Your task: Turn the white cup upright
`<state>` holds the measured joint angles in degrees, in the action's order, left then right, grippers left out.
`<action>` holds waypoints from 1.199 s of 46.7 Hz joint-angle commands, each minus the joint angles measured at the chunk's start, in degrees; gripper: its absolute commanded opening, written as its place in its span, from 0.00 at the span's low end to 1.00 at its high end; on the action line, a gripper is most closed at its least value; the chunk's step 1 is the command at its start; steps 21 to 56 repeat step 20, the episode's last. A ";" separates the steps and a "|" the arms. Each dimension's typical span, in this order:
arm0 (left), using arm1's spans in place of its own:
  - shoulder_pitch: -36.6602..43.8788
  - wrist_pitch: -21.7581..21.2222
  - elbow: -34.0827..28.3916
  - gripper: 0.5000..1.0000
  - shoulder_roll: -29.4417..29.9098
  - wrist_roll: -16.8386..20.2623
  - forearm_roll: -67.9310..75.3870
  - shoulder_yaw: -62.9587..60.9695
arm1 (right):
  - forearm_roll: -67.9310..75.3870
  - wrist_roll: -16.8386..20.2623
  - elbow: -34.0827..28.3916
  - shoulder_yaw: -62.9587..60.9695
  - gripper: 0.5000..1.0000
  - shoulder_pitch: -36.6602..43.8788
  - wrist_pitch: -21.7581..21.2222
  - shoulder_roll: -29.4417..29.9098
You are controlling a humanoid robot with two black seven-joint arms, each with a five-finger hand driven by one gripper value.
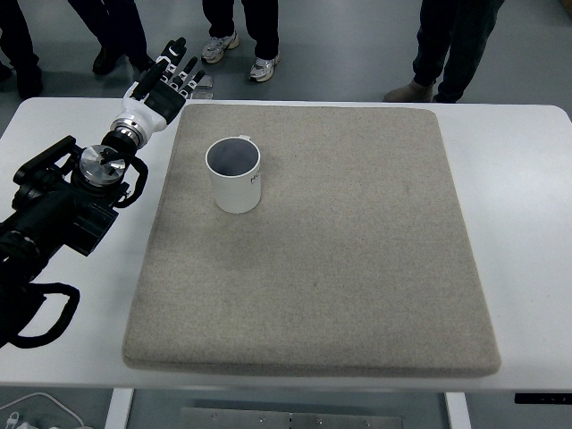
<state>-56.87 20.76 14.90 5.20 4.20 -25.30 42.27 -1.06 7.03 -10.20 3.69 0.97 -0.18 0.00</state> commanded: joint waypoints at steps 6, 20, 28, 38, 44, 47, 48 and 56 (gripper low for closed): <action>-0.08 0.07 -0.04 0.99 -0.45 0.02 0.26 0.10 | 0.00 0.00 0.00 0.00 0.86 0.00 0.00 0.00; -0.08 0.07 -0.04 0.99 -0.45 0.63 0.43 0.01 | 0.00 0.00 0.00 0.00 0.86 0.00 0.00 0.00; -0.08 0.07 -0.04 0.99 -0.45 0.63 0.43 0.01 | 0.00 0.00 0.00 0.00 0.86 0.00 0.00 0.00; -0.08 0.07 -0.04 0.99 -0.45 0.63 0.43 0.01 | 0.00 0.00 0.00 0.00 0.86 0.00 0.00 0.00; -0.08 0.07 -0.04 0.99 -0.45 0.63 0.43 0.01 | 0.00 0.00 0.00 0.00 0.86 0.00 0.00 0.00; -0.08 0.07 -0.04 0.99 -0.45 0.63 0.43 0.01 | 0.00 0.00 0.00 0.00 0.86 0.00 0.00 0.00; -0.08 0.07 -0.04 0.99 -0.45 0.63 0.43 0.01 | 0.00 0.00 0.00 0.00 0.86 0.00 0.00 0.00; -0.08 0.07 -0.04 0.99 -0.45 0.63 0.43 0.01 | 0.00 0.00 0.00 0.00 0.86 0.00 0.00 0.00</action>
